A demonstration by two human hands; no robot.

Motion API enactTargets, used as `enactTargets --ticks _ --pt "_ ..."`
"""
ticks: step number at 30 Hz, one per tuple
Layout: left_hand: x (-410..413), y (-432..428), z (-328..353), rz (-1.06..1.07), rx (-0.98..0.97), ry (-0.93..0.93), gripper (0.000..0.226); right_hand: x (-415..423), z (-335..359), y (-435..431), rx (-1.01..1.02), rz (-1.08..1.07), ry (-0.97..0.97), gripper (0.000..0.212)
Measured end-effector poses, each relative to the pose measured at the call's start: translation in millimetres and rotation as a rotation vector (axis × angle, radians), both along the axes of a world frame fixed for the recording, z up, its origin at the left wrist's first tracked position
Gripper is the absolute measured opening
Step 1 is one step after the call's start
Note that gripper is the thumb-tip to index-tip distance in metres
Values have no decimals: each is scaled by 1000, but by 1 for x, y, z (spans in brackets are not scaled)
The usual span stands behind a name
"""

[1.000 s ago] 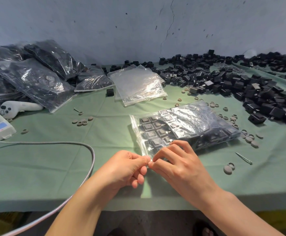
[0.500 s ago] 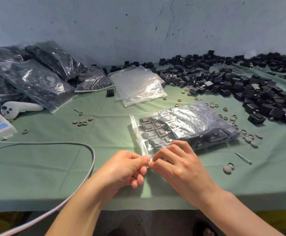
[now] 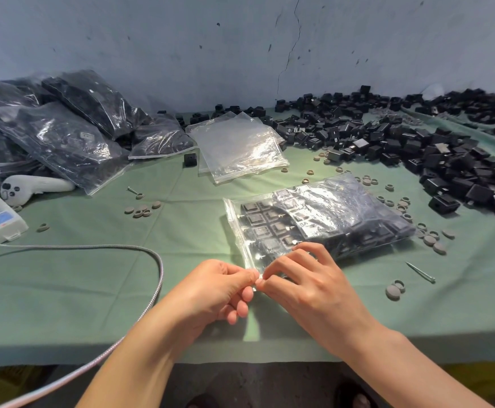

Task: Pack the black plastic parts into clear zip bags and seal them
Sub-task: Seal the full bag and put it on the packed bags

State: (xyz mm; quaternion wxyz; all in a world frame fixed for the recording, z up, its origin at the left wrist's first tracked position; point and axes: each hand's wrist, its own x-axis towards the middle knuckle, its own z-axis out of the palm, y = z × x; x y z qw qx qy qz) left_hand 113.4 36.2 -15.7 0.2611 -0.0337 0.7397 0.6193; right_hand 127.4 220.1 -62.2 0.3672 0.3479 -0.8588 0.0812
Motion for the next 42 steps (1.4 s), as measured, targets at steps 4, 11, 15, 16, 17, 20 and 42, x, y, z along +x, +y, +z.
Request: enactTargets --ticks 4,11,15,16,17,20,42 --pt "-1 1 -1 1 -16 8 26 -1 1 -1 -3 1 9 9" --pt "-1 2 -3 13 -30 16 23 -1 2 -3 -23 8 18 10" --pt "-1 4 -3 30 -34 21 20 -1 3 -3 -42 7 12 12" --pt "-1 5 -3 39 -33 19 20 -1 3 -3 -47 7 7 12" --pt "-1 5 -3 46 -31 16 21 0 3 -3 -48 8 2 12" --pt "-1 6 -4 56 -25 11 21 -1 3 -3 -46 8 -7 10" --pt "-14 10 -12 156 -130 84 38 -4 3 -4 -100 29 -28 15"
